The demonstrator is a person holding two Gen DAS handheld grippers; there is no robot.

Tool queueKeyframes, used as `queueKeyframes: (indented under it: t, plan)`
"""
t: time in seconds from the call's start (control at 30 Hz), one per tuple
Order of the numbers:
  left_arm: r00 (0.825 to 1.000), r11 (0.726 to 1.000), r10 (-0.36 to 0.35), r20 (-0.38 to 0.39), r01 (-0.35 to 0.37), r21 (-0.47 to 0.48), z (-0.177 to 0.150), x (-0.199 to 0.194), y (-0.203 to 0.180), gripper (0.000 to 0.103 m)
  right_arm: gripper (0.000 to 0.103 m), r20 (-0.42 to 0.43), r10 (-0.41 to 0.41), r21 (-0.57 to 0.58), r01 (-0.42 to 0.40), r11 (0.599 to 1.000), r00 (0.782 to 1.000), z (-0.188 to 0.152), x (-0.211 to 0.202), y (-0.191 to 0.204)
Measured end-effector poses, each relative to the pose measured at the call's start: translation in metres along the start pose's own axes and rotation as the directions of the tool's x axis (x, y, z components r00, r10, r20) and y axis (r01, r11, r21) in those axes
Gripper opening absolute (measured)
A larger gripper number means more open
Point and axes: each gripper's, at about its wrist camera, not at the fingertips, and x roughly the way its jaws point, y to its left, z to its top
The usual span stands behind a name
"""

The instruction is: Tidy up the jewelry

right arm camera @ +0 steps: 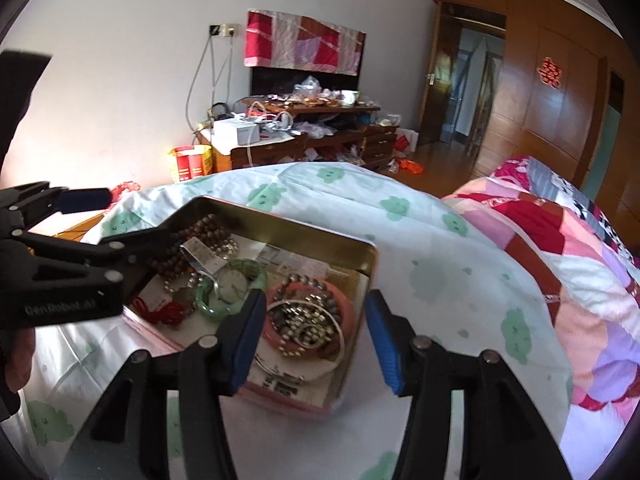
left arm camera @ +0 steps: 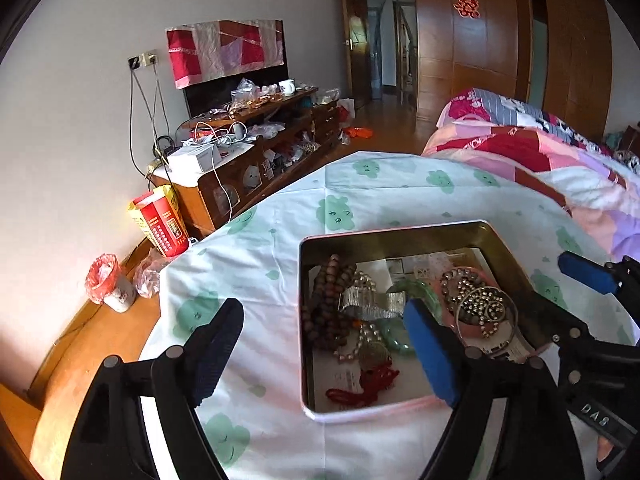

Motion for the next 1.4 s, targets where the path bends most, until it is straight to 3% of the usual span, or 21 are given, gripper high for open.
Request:
queueKeyframes:
  t: [0.07, 0.47, 1.4]
  plan:
    - [1.0, 1.0, -0.01, 0.008, 0.01, -0.017, -0.005, -0.008, 0.002, 0.083, 0.062, 0.011, -0.011, 0.023, 0.011, 1.0, 1.0, -0.004, -0.008, -0.005]
    - [0.999, 0.997, -0.018, 0.028, 0.02, -0.075, -0.021, -0.036, 0.012, 0.083, 0.065, 0.058, -0.029, 0.063, 0.025, 0.998, 0.998, -0.011, -0.038, -0.009]
    - [1.0, 0.997, 0.007, 0.022, -0.005, -0.078, -0.024, -0.041, 0.018, 0.083, 0.069, 0.065, -0.013, 0.073, 0.009, 0.997, 0.998, -0.014, -0.043, -0.007]
